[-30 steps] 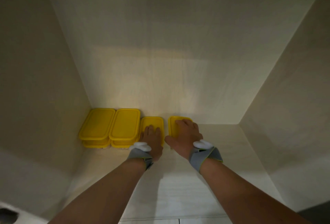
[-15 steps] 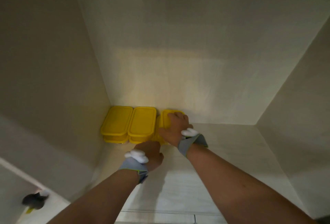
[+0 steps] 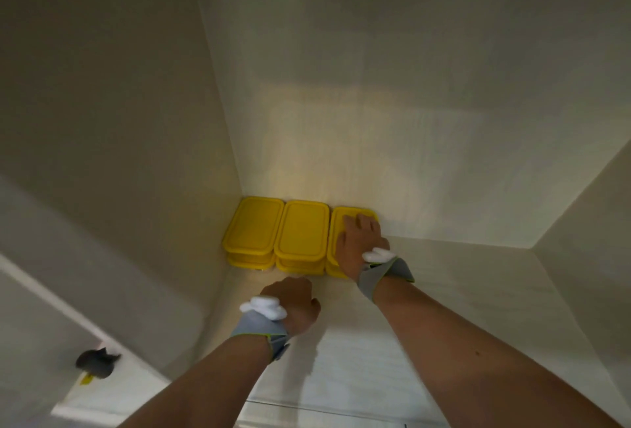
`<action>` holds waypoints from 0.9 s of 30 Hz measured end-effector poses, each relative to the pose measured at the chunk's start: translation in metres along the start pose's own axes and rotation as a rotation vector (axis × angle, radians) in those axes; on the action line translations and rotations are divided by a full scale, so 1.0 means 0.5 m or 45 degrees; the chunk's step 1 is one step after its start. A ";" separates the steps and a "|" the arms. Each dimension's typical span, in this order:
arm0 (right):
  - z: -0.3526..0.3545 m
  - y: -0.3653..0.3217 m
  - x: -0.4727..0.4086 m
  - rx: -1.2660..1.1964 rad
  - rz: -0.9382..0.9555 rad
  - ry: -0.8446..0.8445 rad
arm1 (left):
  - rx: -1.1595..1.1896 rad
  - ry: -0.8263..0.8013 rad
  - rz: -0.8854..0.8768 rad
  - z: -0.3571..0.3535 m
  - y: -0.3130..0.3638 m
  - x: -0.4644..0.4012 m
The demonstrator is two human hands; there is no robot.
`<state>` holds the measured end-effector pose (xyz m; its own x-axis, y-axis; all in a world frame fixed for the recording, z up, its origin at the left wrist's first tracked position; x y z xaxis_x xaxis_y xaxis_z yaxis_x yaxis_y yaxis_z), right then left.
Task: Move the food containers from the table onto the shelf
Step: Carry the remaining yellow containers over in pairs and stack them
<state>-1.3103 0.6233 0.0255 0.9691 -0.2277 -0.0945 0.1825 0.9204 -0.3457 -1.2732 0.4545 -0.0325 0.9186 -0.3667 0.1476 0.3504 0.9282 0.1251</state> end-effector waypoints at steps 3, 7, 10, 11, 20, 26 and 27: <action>-0.013 0.008 -0.007 0.037 -0.002 -0.017 | 0.031 -0.023 -0.005 -0.014 -0.011 -0.002; -0.021 0.003 -0.017 -0.016 -0.019 -0.051 | 0.078 -0.085 0.042 -0.024 -0.020 -0.004; -0.019 0.005 -0.019 -0.042 -0.025 -0.066 | 0.129 -0.153 0.123 -0.027 -0.027 -0.008; -0.016 0.006 -0.019 -0.042 -0.018 -0.064 | 0.145 -0.173 0.141 -0.027 -0.030 -0.010; 0.038 0.007 0.031 0.009 -0.016 0.005 | 0.158 -0.044 0.082 0.014 -0.035 -0.022; 0.096 -0.006 0.104 0.097 -0.058 0.049 | 0.088 0.217 -0.069 0.078 -0.008 -0.001; 0.109 -0.009 0.125 0.087 -0.064 0.061 | 0.074 0.274 -0.110 0.095 0.000 0.013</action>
<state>-1.2417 0.6222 0.0722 0.9498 -0.2875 -0.1233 0.2432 0.9266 -0.2869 -1.2760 0.4489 0.0151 0.9055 -0.4171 -0.0781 0.4243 0.8863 0.1856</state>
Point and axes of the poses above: each hand's wrist, its own x-axis away from the middle knuckle, its own z-axis out of the back of the hand, y = z × x, the point moved 2 cm from there along -x, towards the middle knuckle, and after that the axes turned 4 degrees about -z, right-handed, at the moved point
